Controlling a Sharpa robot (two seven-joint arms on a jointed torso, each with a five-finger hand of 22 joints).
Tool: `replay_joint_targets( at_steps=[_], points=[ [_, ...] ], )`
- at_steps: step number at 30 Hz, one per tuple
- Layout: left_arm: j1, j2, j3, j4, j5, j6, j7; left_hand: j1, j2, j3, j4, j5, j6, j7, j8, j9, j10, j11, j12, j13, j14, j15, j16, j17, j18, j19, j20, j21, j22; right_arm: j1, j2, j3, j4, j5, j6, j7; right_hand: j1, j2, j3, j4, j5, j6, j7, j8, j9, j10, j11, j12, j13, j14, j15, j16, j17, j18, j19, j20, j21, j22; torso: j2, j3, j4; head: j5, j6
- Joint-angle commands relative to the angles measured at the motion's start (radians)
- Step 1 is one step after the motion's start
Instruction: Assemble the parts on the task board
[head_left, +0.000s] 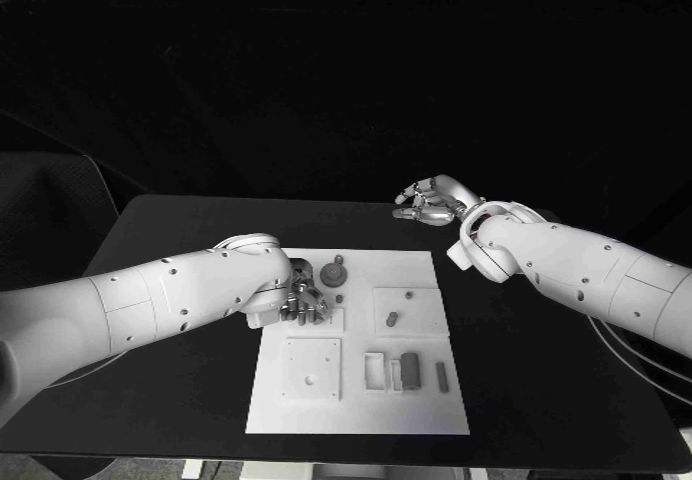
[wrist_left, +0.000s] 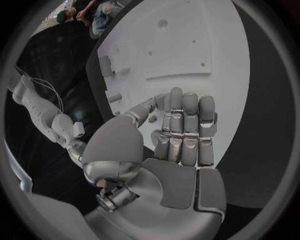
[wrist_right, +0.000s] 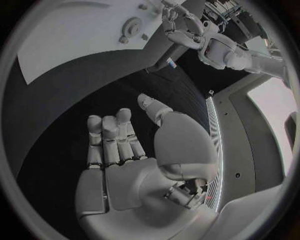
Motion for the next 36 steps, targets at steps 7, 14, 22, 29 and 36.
replay_joint_targets(
  at_steps=[7, 14, 22, 29, 36],
  points=[
    [-0.007, -0.023, -0.005, 0.004, -0.006, -0.003, -0.01, 0.013, 0.011, 0.016, -0.016, 0.003, -0.04, 0.007, -0.022, -0.007, -0.018, 0.005, -0.011, -0.004, -0.014, 0.001, -0.008, 0.003, 0.024, -0.013, 0.001, 0.0, -0.002, 0.0, -0.002, 0.0, 0.002, -0.005, 0.015, 0.004, -0.007, 0.008, 0.001, 0.008, -0.005, -0.001, 0.005, 0.005, 0.001, -0.007, 0.004, -0.003, -0.002, -0.008, -0.001, -0.006, -0.001, -0.009, -0.007, 0.002, 0.019, -0.002, -0.001, -0.0014, 0.0013, -0.001, 0.0],
    [-0.01, -0.036, -0.005, 0.008, 0.019, 0.001, -0.008, 0.018, 0.011, 0.02, -0.021, 0.003, -0.056, 0.01, -0.03, -0.011, -0.022, 0.006, -0.012, -0.004, -0.016, 0.002, -0.01, 0.004, 0.024, -0.015, 0.0, -0.001, -0.003, 0.0, -0.003, 0.0, 0.002, -0.005, 0.015, 0.004, -0.008, 0.009, 0.0, 0.008, -0.005, -0.001, 0.006, 0.005, 0.001, -0.007, 0.004, -0.003, -0.002, -0.008, -0.001, -0.006, -0.001, -0.009, -0.007, 0.002, 0.019, -0.002, -0.001, -0.0012, 0.0011, 0.0, 0.001],
    [-0.01, -0.036, -0.005, 0.008, 0.02, 0.001, -0.007, 0.02, 0.011, 0.022, -0.023, 0.003, -0.063, 0.011, -0.033, -0.013, -0.024, 0.006, -0.013, -0.004, -0.018, 0.002, -0.011, 0.005, 0.024, -0.016, 0.001, -0.001, -0.003, 0.0, -0.003, 0.0, 0.003, -0.005, 0.016, 0.004, -0.009, 0.009, 0.0, 0.009, -0.005, -0.001, 0.006, 0.005, 0.001, -0.007, 0.004, -0.003, -0.002, -0.009, -0.001, -0.006, -0.002, -0.009, -0.007, 0.002, 0.019, -0.002, 0.0, -0.0005, 0.0009, 0.001, 0.003],
    [-0.01, -0.033, -0.005, 0.008, 0.02, 0.002, -0.011, 0.017, 0.008, 0.02, -0.022, 0.003, -0.068, 0.012, -0.035, -0.014, -0.025, 0.007, -0.014, -0.005, -0.019, 0.003, -0.011, 0.005, 0.023, -0.017, 0.001, -0.002, -0.003, 0.0, -0.003, 0.0, 0.004, -0.005, 0.016, 0.004, -0.01, 0.009, 0.0, 0.009, -0.005, -0.001, 0.006, 0.005, 0.001, -0.007, 0.004, -0.003, -0.002, -0.009, -0.001, -0.006, -0.002, -0.01, -0.007, 0.002, 0.019, -0.002, 0.0, 0.0004, 0.0002, 0.002, 0.003],
    [-0.01, -0.028, -0.005, 0.005, 0.011, 0.022, -0.023, -0.001, -0.003, 0.009, -0.016, 0.003, -0.085, 0.015, -0.041, -0.018, -0.029, 0.01, -0.015, -0.004, -0.022, 0.006, -0.014, 0.007, 0.02, -0.021, 0.004, -0.002, -0.003, 0.0, -0.003, 0.0, 0.006, -0.005, 0.016, 0.004, -0.01, 0.009, 0.0, 0.01, -0.005, -0.001, 0.006, 0.005, 0.001, -0.007, 0.004, -0.003, -0.002, -0.009, -0.001, -0.006, -0.002, -0.01, -0.007, 0.002, 0.019, -0.002, 0.0, 0.0013, 0.0, 0.002, 0.003]
  ],
)
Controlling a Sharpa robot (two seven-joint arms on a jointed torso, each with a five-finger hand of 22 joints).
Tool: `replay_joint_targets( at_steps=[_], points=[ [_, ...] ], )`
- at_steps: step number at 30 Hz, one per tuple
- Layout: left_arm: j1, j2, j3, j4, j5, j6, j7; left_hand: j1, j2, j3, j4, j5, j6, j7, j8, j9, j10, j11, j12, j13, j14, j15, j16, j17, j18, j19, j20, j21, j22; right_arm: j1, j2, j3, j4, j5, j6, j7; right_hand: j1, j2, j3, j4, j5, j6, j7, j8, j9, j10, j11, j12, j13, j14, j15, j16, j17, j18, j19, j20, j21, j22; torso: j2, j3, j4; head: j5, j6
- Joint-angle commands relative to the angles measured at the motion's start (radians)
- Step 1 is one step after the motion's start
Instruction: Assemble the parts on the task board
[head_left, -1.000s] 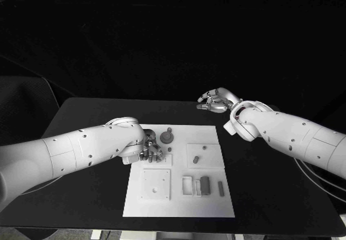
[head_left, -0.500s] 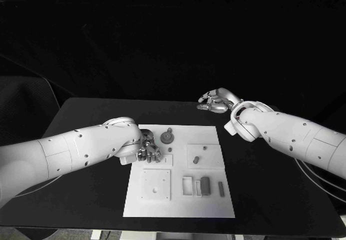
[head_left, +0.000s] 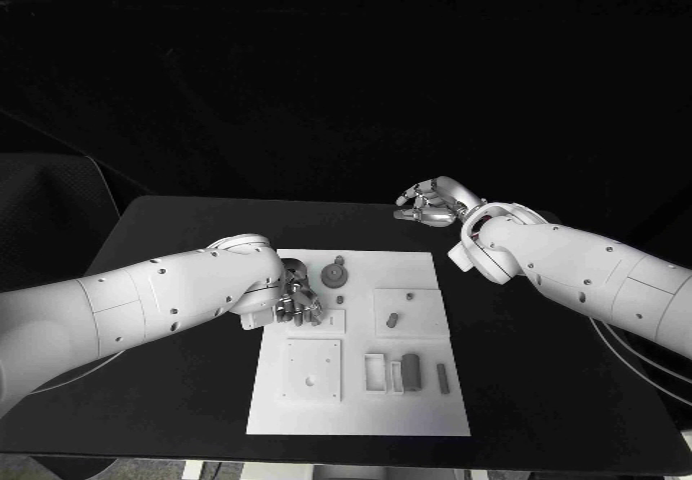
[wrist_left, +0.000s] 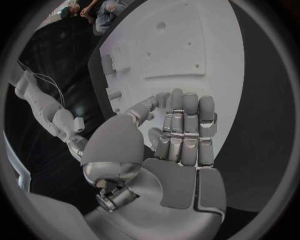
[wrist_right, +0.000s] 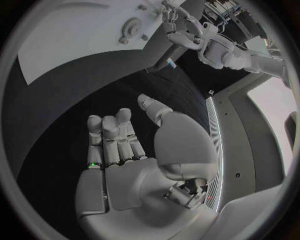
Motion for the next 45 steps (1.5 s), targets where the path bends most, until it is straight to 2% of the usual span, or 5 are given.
replay_joint_targets(
  at_steps=[1, 11, 15, 32, 45],
  points=[
    [-0.01, 0.002, -0.008, -0.004, -0.021, 0.026, -0.039, -0.013, -0.013, -0.009, 0.002, 0.005, -0.009, 0.0, -0.005, -0.003, -0.007, -0.001, -0.004, -0.001, -0.008, -0.001, -0.003, 0.002, 0.013, -0.008, -0.002, -0.002, -0.001, 0.0, 0.0, 0.0, 0.003, -0.005, 0.013, 0.005, -0.007, 0.005, 0.0, 0.004, -0.005, -0.002, 0.007, 0.005, 0.001, -0.003, 0.0, -0.003, -0.002, -0.009, -0.001, -0.006, -0.001, -0.01, -0.007, 0.002, 0.019, -0.001, 0.0, 0.0009, 0.0, 0.0, -0.001],
    [-0.01, 0.005, -0.008, -0.003, -0.038, 0.031, -0.046, -0.018, -0.015, -0.013, 0.004, 0.006, -0.014, 0.001, -0.007, -0.004, -0.008, 0.0, -0.004, -0.001, -0.009, 0.0, -0.004, 0.002, 0.012, -0.009, -0.002, -0.001, -0.002, 0.0, -0.001, 0.0, 0.003, -0.004, 0.014, 0.004, -0.008, 0.005, 0.0, 0.005, -0.005, -0.002, 0.007, 0.005, 0.001, -0.003, 0.001, -0.002, -0.002, -0.009, -0.001, -0.006, -0.001, -0.01, -0.007, 0.002, 0.019, -0.001, 0.0, 0.0004, 0.0, 0.0, -0.001],
    [-0.01, 0.005, -0.008, -0.003, -0.037, 0.024, -0.035, 0.001, 0.019, 0.003, -0.008, 0.022, -0.024, 0.0, -0.007, -0.008, -0.009, -0.003, -0.003, 0.001, -0.009, -0.003, -0.006, 0.004, 0.015, -0.01, -0.005, -0.001, -0.002, 0.0, 0.0, 0.0, 0.002, -0.004, 0.016, 0.004, -0.008, 0.005, 0.0, 0.005, -0.005, -0.002, 0.007, 0.005, 0.001, -0.003, 0.001, -0.002, -0.002, -0.009, -0.001, -0.006, -0.001, -0.01, -0.007, 0.002, 0.019, -0.001, 0.0, 0.0004, 0.0002, 0.0, -0.001],
    [-0.01, -0.003, -0.007, -0.001, -0.012, -0.003, -0.025, 0.043, 0.053, 0.033, -0.027, 0.029, -0.016, -0.002, 0.002, -0.01, -0.005, -0.006, 0.0, 0.005, -0.004, -0.006, -0.004, 0.01, 0.017, -0.01, -0.009, 0.003, -0.001, 0.0, 0.0, 0.0, 0.0, -0.004, 0.02, 0.002, -0.01, 0.005, 0.0, 0.006, -0.005, -0.003, 0.007, 0.006, 0.001, -0.003, 0.001, -0.002, -0.002, -0.009, -0.001, -0.006, -0.002, -0.01, -0.007, 0.002, 0.019, -0.001, 0.0, -0.0003, 0.0002, -0.002, -0.001],
    [-0.01, -0.004, -0.007, 0.002, 0.0, -0.037, -0.016, 0.046, 0.054, 0.034, -0.028, 0.029, -0.014, -0.002, 0.003, -0.01, -0.004, -0.006, 0.001, 0.005, -0.003, -0.006, -0.003, 0.01, 0.017, -0.009, -0.009, 0.003, -0.001, 0.0, 0.001, 0.0, -0.002, -0.004, 0.023, 0.002, -0.011, 0.005, -0.001, 0.006, -0.005, -0.003, 0.007, 0.006, 0.0, -0.003, 0.001, -0.002, -0.002, -0.009, 0.0, -0.006, -0.002, -0.01, -0.007, 0.002, 0.019, -0.002, 0.0, 0.0008, -0.0005, -0.002, -0.001]
  ],
)
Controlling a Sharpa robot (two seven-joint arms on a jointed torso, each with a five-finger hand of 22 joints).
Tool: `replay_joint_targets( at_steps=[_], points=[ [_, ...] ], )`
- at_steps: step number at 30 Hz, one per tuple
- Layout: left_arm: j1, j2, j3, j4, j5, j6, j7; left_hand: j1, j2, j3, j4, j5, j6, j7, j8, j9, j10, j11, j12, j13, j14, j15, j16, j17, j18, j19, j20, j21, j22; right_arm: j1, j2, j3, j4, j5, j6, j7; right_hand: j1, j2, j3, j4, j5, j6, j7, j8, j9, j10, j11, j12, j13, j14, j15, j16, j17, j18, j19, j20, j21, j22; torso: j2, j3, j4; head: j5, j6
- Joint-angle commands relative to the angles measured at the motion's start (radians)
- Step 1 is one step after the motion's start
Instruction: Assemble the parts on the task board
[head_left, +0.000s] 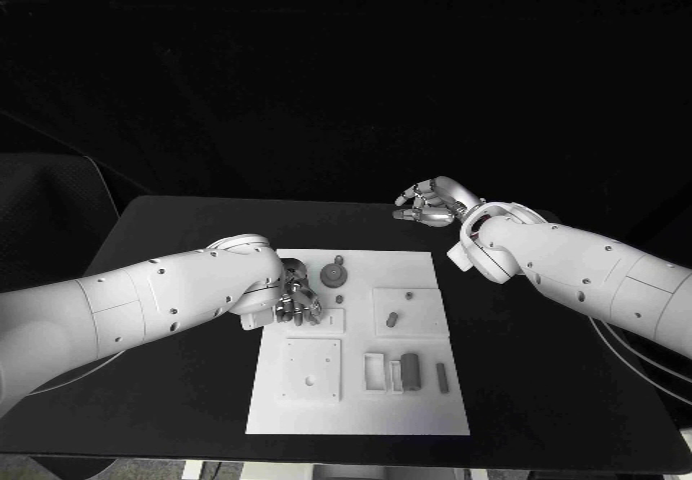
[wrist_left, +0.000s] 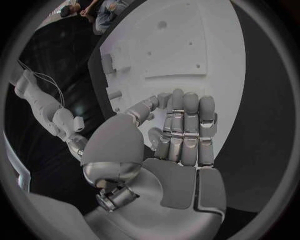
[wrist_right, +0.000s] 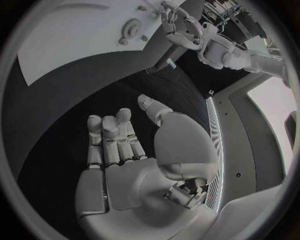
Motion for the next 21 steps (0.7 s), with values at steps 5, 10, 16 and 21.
replay_joint_targets(
  at_steps=[5, 10, 16, 21],
  points=[
    [-0.009, -0.005, -0.007, 0.0, 0.004, -0.031, -0.014, 0.046, 0.044, 0.012, -0.007, 0.004, 0.008, -0.002, 0.006, 0.001, 0.002, -0.004, 0.002, 0.002, 0.002, -0.003, -0.002, 0.002, 0.019, 0.001, -0.003, 0.004, 0.001, 0.0, 0.0, 0.0, -0.001, -0.004, 0.015, 0.003, -0.008, 0.001, -0.001, 0.007, -0.005, -0.001, 0.005, 0.006, 0.0, -0.003, 0.001, -0.002, -0.002, -0.009, -0.001, -0.006, -0.001, -0.01, -0.007, 0.002, 0.019, -0.001, 0.0, 0.0008, -0.0001, -0.001, 0.001],
    [-0.009, -0.007, -0.007, 0.003, 0.012, -0.033, -0.015, 0.047, 0.044, 0.012, -0.006, 0.004, 0.01, -0.002, 0.007, 0.001, 0.003, -0.004, 0.003, 0.002, 0.003, -0.004, -0.002, 0.002, 0.019, 0.002, -0.003, 0.005, 0.001, 0.0, 0.0, 0.0, -0.001, -0.004, 0.015, 0.003, -0.008, 0.001, -0.001, 0.007, -0.005, -0.001, 0.005, 0.006, 0.0, -0.003, 0.001, -0.002, -0.002, -0.009, -0.001, -0.006, -0.001, -0.01, -0.007, 0.002, 0.019, -0.001, 0.0, 0.0012, 0.0003, -0.001, 0.0],
    [-0.009, -0.013, -0.006, 0.01, 0.012, -0.037, -0.015, 0.047, 0.043, 0.012, -0.006, 0.004, 0.012, -0.002, 0.008, 0.001, 0.004, -0.004, 0.004, 0.003, 0.004, -0.004, -0.001, 0.003, 0.019, 0.002, -0.003, 0.006, 0.001, 0.0, -0.001, 0.0, -0.001, -0.004, 0.015, 0.003, -0.008, 0.001, -0.001, 0.007, -0.005, -0.001, 0.005, 0.006, 0.0, -0.003, 0.001, -0.002, -0.002, -0.009, 0.0, -0.006, -0.001, -0.01, -0.007, 0.002, 0.019, -0.001, 0.0, 0.0004, 0.0003, -0.001, 0.0],
    [-0.008, -0.019, -0.006, 0.017, 0.023, -0.036, -0.018, 0.048, 0.043, 0.012, -0.006, 0.004, 0.014, -0.002, 0.009, 0.002, 0.005, -0.004, 0.004, 0.003, 0.005, -0.004, 0.0, 0.003, 0.019, 0.003, -0.003, 0.006, 0.001, 0.0, -0.001, 0.0, -0.002, -0.004, 0.015, 0.003, -0.009, 0.001, -0.001, 0.007, -0.005, -0.001, 0.005, 0.006, 0.0, -0.003, 0.001, -0.002, -0.002, -0.009, 0.0, -0.006, -0.001, -0.01, -0.007, 0.002, 0.019, -0.001, 0.0, 0.0003, 0.0008, -0.001, 0.0]
  ],
)
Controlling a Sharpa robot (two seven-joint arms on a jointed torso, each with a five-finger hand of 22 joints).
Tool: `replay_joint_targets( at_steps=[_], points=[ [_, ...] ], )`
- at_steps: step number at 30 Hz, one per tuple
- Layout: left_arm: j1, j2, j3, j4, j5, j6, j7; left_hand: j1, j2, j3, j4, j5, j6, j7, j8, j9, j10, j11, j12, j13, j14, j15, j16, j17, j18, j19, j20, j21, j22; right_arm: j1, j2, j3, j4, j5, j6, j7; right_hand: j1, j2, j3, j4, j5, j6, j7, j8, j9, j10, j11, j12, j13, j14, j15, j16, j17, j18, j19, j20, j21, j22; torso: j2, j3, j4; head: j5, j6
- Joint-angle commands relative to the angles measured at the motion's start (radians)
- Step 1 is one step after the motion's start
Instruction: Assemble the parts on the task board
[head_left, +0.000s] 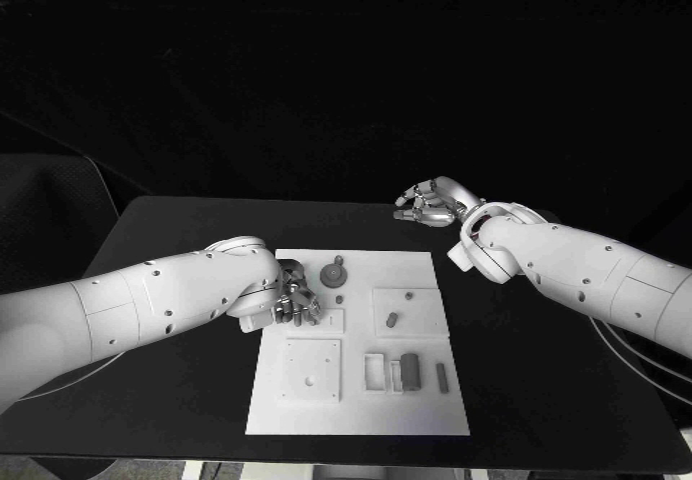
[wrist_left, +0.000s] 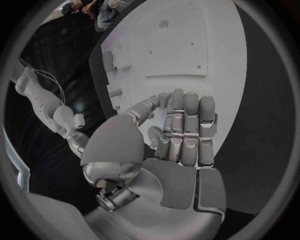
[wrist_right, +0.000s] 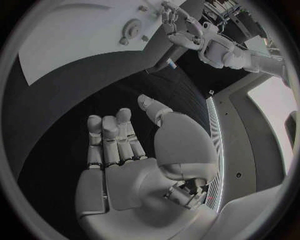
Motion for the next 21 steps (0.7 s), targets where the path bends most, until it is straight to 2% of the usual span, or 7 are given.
replay_joint_targets(
  at_steps=[1, 21],
  points=[
    [-0.006, -0.004, -0.005, 0.0, 0.006, -0.007, -0.02, 0.048, 0.043, 0.005, 0.001, 0.006, 0.007, -0.002, 0.005, 0.002, 0.003, -0.002, 0.004, 0.001, 0.005, -0.004, 0.0, 0.001, 0.021, 0.005, -0.005, 0.006, 0.001, 0.0, 0.0, 0.0, 0.0, -0.004, 0.013, 0.004, -0.009, 0.001, -0.001, 0.007, -0.005, -0.002, 0.006, 0.006, 0.0, -0.003, 0.001, -0.002, -0.001, -0.009, 0.0, -0.006, -0.001, -0.01, -0.007, 0.002, 0.019, -0.001, 0.0, -0.0005, 0.0006, 0.0, 0.0],
    [-0.003, -0.008, 0.001, 0.004, 0.035, -0.013, -0.021, 0.049, 0.042, 0.006, 0.002, 0.007, 0.012, -0.003, 0.007, 0.003, 0.007, -0.003, 0.006, 0.002, 0.008, -0.005, 0.001, 0.003, 0.021, 0.007, -0.005, 0.008, 0.002, -0.001, 0.002, 0.0, -0.002, -0.004, 0.014, 0.004, -0.009, 0.001, -0.001, 0.007, -0.005, -0.002, 0.006, 0.006, 0.0, -0.003, 0.001, -0.002, -0.001, -0.009, 0.0, -0.006, -0.002, -0.01, -0.007, 0.002, 0.019, -0.001, 0.0, -0.0013, 0.0008, 0.002, 0.0]
  ],
)
